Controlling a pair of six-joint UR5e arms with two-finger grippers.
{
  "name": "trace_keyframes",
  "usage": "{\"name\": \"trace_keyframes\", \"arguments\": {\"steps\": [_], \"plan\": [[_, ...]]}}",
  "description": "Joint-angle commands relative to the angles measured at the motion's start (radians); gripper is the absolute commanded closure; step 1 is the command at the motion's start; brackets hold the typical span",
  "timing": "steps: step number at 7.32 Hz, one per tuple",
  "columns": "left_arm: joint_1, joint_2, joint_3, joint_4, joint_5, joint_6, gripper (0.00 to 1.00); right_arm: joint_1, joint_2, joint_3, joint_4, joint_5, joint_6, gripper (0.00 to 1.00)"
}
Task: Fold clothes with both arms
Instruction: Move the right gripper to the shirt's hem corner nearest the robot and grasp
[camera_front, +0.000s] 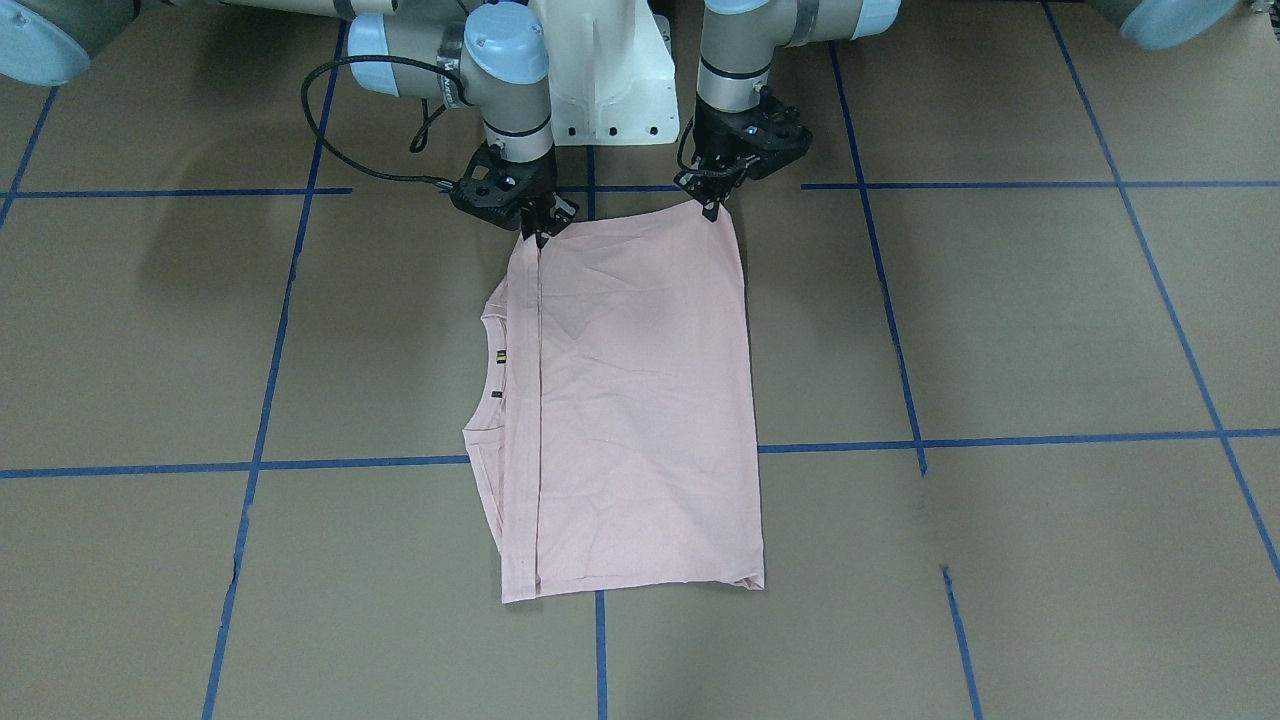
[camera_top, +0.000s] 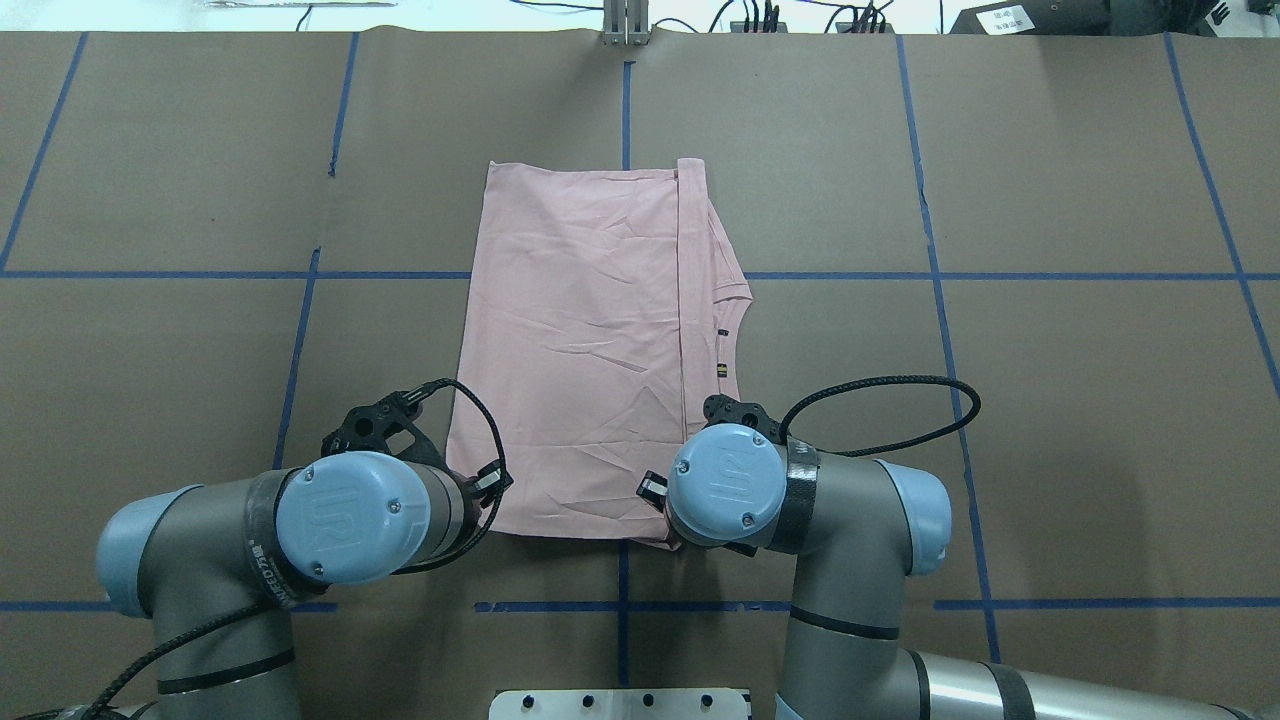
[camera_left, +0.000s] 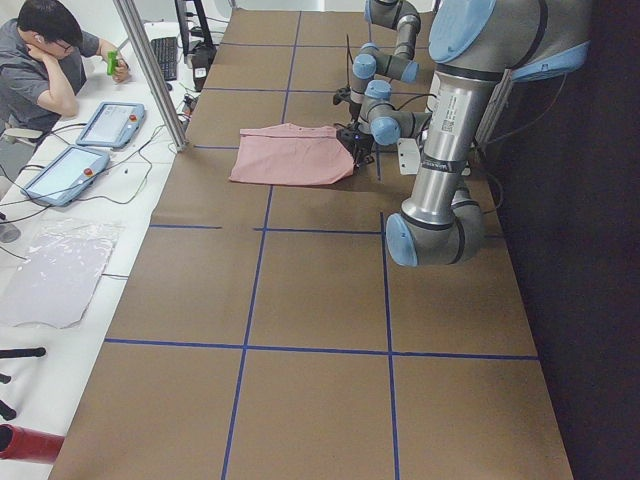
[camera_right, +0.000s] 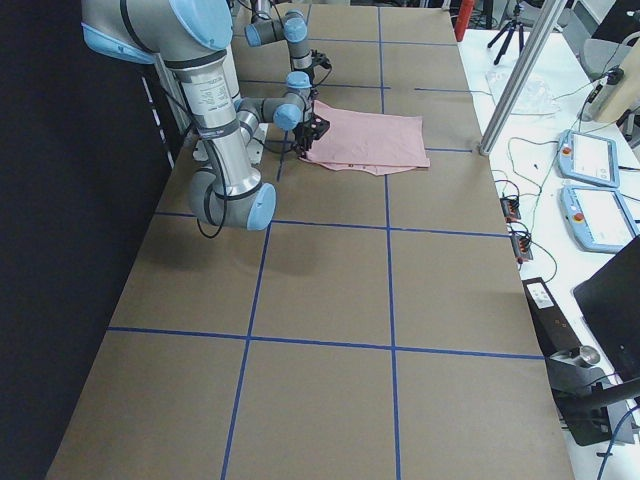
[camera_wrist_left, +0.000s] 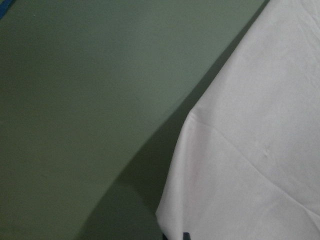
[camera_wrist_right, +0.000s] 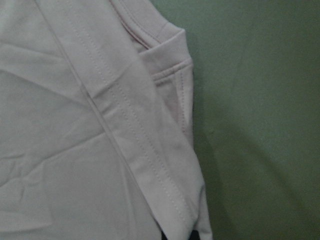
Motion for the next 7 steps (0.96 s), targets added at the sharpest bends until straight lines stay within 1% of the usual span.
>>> {"name": "trace_keyframes", "arguments": {"steps": [1,2,4,6,7], "plan": [[0.0,-0.001,0.0,0.0,0.001,0.0,1.0,0.0,0.007,0.001,0.003,-0.004,-0.001,1.0],[-0.002,-0.002,0.0,0.0,0.001,0.0,1.0,0.0,0.007,0.013,0.006,-0.015,0.002,1.0],[0.0,-0.005,-0.02,0.001,-0.003,0.002,1.0,0.004,-0.019,0.092,0.006,-0.013,0.003,1.0],[0.012,0.007,-0.079,0.009,-0.003,0.041,1.0,0.004,-0.109,0.172,0.009,-0.01,-0.003,1.0],[0.021,0.007,-0.086,0.007,-0.003,0.043,1.0,-0.013,-0.113,0.201,0.009,-0.007,-0.003,1.0]]}}
